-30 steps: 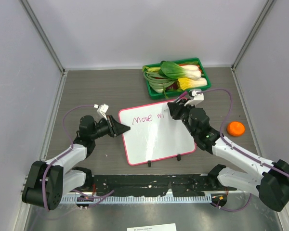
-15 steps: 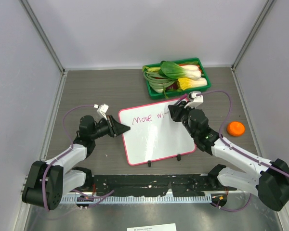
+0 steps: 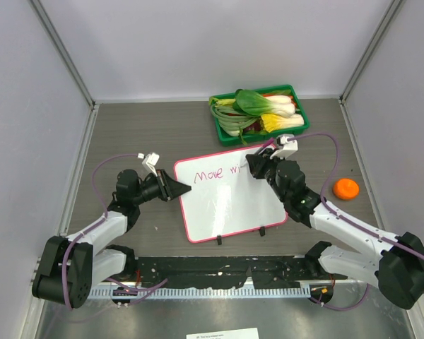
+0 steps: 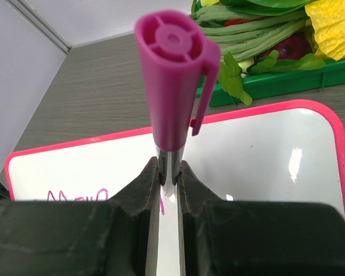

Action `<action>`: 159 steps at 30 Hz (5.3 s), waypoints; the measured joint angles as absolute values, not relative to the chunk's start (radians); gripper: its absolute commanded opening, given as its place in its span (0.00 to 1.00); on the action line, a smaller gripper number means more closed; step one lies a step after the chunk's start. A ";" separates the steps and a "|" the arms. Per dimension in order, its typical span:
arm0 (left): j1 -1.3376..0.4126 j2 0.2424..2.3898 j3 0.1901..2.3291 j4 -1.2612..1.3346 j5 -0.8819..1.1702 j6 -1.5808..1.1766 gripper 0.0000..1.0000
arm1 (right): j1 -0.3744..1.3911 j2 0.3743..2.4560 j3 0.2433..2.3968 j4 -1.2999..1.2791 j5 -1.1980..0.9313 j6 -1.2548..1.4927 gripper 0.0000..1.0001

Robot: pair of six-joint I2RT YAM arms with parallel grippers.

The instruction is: Write a sentence on the whiteboard

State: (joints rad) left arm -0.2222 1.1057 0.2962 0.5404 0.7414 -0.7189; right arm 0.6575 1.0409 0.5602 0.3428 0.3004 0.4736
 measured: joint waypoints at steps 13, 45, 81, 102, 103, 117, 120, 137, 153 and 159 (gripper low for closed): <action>-0.222 1.106 0.296 0.541 0.741 -0.719 0.00 | 0.641 1.019 0.560 0.311 0.339 0.473 0.01; -0.222 1.104 0.296 0.538 0.741 -0.716 0.00 | 0.633 1.043 0.569 0.350 0.309 0.485 0.01; -0.223 1.097 0.296 0.530 0.738 -0.713 0.00 | 0.633 0.965 0.517 0.269 0.285 0.504 0.01; -0.224 1.092 0.296 0.529 0.738 -0.706 0.00 | 0.633 0.976 0.606 0.263 0.347 0.447 0.01; -0.225 1.092 0.296 0.529 0.738 -0.706 0.00 | 0.633 0.985 0.619 0.264 0.349 0.445 0.01; -0.225 1.088 0.296 0.525 0.738 -0.705 0.00 | 0.623 1.050 0.638 0.276 0.354 0.442 0.01; -0.225 1.088 0.296 0.525 0.738 -0.704 0.00 | 0.620 1.050 0.638 0.276 0.353 0.443 0.01; -0.225 1.088 0.296 0.522 0.735 -0.704 0.00 | 0.620 0.997 0.565 0.268 0.326 0.461 0.01; -0.225 1.088 0.296 0.520 0.735 -0.704 0.00 | 0.619 0.955 0.520 0.258 0.304 0.482 0.01; -0.225 1.088 0.296 0.520 0.734 -0.704 0.00 | 0.620 0.976 0.542 0.260 0.310 0.481 0.01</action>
